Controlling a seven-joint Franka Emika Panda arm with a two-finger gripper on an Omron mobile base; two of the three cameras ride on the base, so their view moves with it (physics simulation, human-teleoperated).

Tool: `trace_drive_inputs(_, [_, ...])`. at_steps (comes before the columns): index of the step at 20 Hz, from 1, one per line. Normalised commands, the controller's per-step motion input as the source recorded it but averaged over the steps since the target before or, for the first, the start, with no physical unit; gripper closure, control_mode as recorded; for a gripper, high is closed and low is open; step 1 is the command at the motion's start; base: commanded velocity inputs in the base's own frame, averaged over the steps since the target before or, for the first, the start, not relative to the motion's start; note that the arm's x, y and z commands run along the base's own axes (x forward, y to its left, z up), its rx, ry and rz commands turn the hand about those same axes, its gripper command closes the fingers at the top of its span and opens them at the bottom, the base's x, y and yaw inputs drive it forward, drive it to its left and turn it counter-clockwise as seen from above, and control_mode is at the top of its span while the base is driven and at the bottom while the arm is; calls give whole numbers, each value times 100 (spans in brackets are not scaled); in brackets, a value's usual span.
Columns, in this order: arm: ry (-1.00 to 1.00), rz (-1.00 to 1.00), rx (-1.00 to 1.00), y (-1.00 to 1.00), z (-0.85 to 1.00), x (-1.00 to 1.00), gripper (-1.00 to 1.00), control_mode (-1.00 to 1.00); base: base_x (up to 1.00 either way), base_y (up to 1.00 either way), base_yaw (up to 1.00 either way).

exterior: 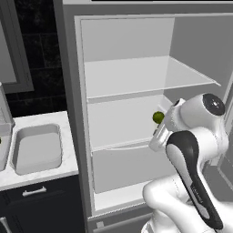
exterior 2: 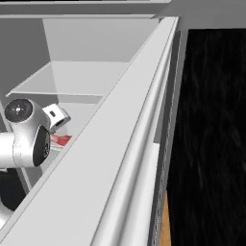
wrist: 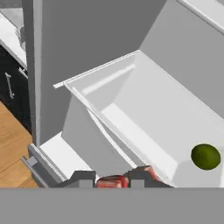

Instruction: Place one lime and one steak in each tupperware on the nearby counter, to pack two identical lunches.

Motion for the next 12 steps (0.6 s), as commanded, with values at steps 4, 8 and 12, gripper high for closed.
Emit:
trace_drive_inputs(4, [-1,0,0,-21,39,-100,100,-100,0,0,0])
trace_drive_inputs(8, [0,0,0,0,0,0,100,100,-100,-4,0])
trace_drive_inputs(12, [0,0,0,0,0,0,100,100,-88,48,1])
